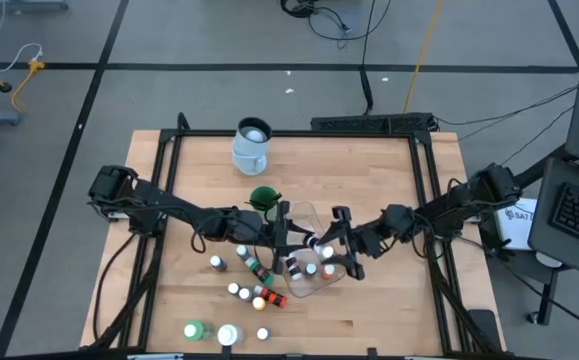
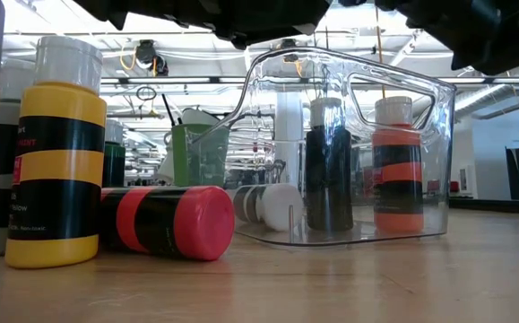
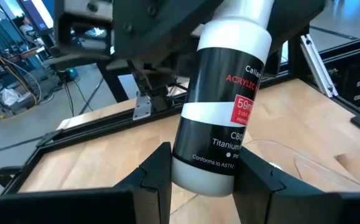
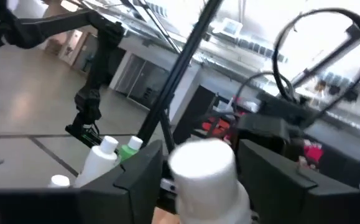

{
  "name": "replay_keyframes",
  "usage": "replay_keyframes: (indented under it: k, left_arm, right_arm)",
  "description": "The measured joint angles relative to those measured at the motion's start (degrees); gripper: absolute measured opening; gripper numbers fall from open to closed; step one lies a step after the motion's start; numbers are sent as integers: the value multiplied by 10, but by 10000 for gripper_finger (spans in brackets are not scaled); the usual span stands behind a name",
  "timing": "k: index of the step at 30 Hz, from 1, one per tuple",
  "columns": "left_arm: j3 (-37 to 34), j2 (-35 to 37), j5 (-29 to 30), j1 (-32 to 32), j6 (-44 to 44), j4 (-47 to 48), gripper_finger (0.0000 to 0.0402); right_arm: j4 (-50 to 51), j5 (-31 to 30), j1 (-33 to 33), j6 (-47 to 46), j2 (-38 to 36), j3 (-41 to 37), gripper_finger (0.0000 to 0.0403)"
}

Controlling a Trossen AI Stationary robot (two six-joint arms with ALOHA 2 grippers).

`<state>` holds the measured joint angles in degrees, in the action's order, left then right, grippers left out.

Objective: Pick & Place Paint Supplies
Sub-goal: Adjust the small white paint bottle in the transparent bin

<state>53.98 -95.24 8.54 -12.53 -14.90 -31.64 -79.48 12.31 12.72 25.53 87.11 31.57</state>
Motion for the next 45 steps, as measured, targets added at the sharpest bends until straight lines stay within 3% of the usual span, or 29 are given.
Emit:
replay_keyframes:
  k: [9, 11, 15, 21, 27, 31, 35, 45]
  left_arm:
    - [0, -1, 3, 5, 21, 7, 114]
    - [0, -1, 2, 7, 33, 17, 115]
    - [0, 4, 7, 7, 50, 45, 178]
    - [1, 32, 17, -5, 86, 131, 281]
    - [1, 108, 36, -30, 118, 246, 316]
    - [1, 157, 78, -63, 123, 291, 311]
    - [1, 176, 113, -93, 122, 305, 292]
    - [1, 176, 116, -120, 109, 323, 246]
  right_arm:
    - [14, -3, -11, -13, -3, 0, 115]
    - [18, -5, -11, -15, -2, 0, 111]
    - [82, -12, -11, -38, -35, 0, 111]
    - [262, -17, -5, -71, -139, -1, 111]
    - [369, -15, -11, -124, -188, -1, 111]
    - [363, 5, -37, -133, -143, -1, 111]
    - [273, 44, -60, -144, -71, -1, 111]
    - [110, 62, -108, -204, 86, -1, 111]
